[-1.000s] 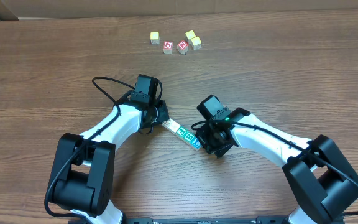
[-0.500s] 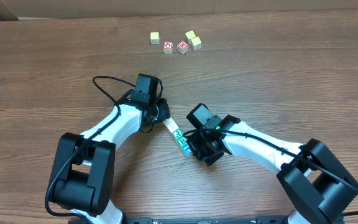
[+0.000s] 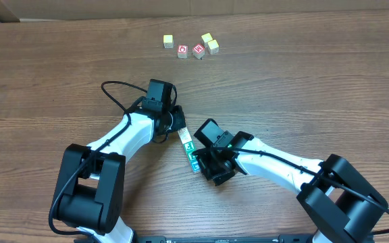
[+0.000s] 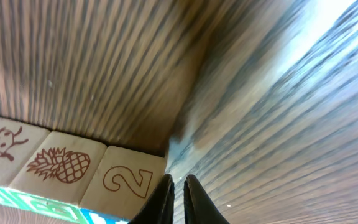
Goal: Flip 5 blocks
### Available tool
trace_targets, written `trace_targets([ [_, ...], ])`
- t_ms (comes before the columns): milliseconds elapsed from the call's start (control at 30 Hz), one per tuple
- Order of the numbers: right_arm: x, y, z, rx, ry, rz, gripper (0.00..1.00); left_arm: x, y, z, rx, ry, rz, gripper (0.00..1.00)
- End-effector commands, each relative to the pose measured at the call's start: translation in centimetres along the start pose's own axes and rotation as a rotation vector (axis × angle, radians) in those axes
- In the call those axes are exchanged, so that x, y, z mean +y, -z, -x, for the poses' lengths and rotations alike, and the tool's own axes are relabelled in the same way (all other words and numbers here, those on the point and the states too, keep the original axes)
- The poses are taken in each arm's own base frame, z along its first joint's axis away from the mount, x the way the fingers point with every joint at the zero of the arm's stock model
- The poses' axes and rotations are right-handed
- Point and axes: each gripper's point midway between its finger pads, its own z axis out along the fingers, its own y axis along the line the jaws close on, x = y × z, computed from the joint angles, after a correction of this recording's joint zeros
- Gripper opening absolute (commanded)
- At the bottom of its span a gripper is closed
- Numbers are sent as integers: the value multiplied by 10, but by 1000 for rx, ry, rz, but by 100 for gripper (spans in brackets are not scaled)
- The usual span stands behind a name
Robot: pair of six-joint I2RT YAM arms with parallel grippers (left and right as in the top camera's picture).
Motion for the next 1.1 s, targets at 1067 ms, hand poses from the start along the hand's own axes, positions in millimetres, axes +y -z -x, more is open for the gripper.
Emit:
trace_targets([
  [1067,1,-1,-15,-40,-81,23,13,-4,-6,-6,36,-32,-19,4],
])
